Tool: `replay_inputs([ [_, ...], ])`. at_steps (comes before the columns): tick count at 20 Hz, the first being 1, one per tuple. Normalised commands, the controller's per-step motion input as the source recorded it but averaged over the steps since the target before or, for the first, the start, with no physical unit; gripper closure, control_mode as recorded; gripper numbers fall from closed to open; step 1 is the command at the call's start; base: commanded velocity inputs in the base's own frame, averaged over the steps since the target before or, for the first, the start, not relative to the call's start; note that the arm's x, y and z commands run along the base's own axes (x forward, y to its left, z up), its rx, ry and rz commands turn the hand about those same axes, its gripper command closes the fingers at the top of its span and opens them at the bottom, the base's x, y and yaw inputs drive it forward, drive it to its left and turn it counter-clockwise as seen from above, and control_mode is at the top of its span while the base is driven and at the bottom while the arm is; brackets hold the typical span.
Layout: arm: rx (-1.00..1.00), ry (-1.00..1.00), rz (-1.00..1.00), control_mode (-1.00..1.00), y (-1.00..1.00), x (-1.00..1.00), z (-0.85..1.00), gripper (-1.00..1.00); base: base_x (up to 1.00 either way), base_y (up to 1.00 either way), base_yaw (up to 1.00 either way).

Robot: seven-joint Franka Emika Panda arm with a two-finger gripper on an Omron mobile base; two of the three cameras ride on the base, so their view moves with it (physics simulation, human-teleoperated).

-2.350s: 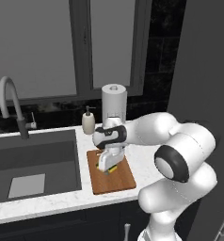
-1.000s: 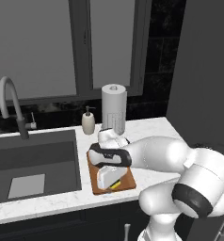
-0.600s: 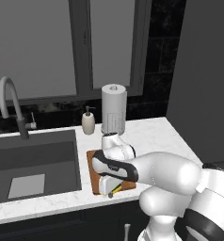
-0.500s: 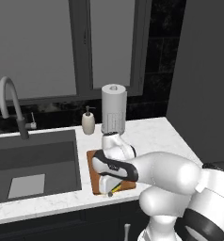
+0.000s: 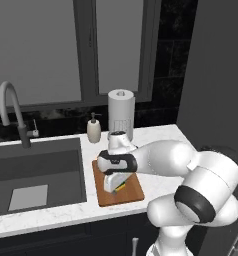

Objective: Pick up the sponge from the counter and clean the cutting board by briefly scrubbing or pressing down on the cutting board. Once finished, release the sponge.

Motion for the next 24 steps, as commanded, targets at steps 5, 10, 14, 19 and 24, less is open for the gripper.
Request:
replay_inputs([
  [5, 0.0, 0.0, 0.0, -1.0, 0.01, 0.93, 0.0, 1.0, 0.0, 0.0, 0.0],
  [10, 0.0, 0.0, -0.04, -1.0, 0.0, 0.71, 0.0, 1.0, 0.0, 0.0, 0.0],
  [14, -0.01, 0.0, -0.05, -1.0, 0.0, 0.07, -0.02, 1.0, 0.0, 0.0, 0.0],
  [19, -0.02, 0.0, -0.1, -1.0, -0.17, -0.58, -0.14, 1.0, 0.0, 0.0, 0.0],
  [24, 0.0, 0.0, -0.12, -1.0, -0.22, -0.82, -0.13, 1.0, 0.0, 0.0, 0.0],
])
